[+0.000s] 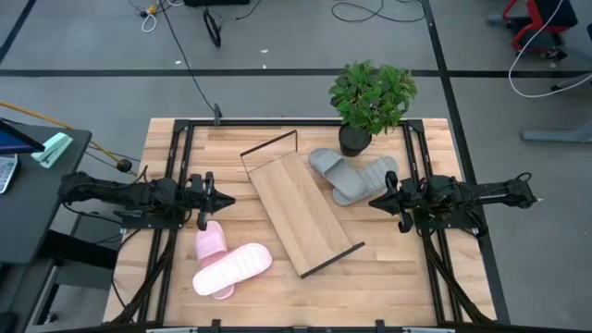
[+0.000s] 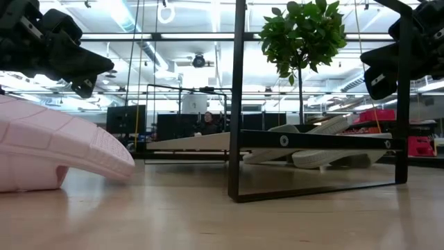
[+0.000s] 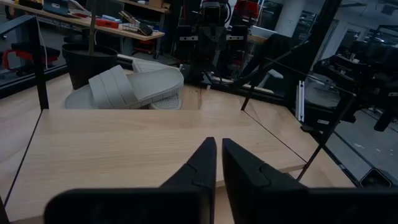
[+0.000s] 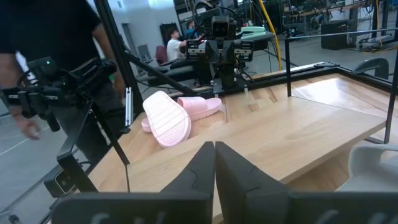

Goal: Pick and place slides into the shelf

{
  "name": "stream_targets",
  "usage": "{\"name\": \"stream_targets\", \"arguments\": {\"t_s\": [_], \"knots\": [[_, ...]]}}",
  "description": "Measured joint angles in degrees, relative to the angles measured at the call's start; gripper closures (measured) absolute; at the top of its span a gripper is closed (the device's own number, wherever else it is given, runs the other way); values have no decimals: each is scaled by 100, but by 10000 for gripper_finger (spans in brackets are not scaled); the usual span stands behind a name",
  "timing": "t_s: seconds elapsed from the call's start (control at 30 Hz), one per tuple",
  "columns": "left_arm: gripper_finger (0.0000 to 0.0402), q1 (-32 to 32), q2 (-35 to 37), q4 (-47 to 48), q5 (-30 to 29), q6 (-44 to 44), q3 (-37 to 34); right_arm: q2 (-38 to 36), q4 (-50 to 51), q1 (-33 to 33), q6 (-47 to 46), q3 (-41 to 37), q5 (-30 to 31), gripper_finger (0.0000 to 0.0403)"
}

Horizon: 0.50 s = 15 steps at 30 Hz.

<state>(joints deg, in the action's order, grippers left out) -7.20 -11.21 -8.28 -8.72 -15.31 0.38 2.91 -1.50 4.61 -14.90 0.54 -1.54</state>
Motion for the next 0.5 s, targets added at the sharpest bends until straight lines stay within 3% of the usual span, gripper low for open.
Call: {"name": "stream_targets", "arguments": {"t_s": [0.5], "knots": [[366, 2, -1, -1, -2, 0, 1, 0, 0, 1, 0, -1, -1, 385]]}}
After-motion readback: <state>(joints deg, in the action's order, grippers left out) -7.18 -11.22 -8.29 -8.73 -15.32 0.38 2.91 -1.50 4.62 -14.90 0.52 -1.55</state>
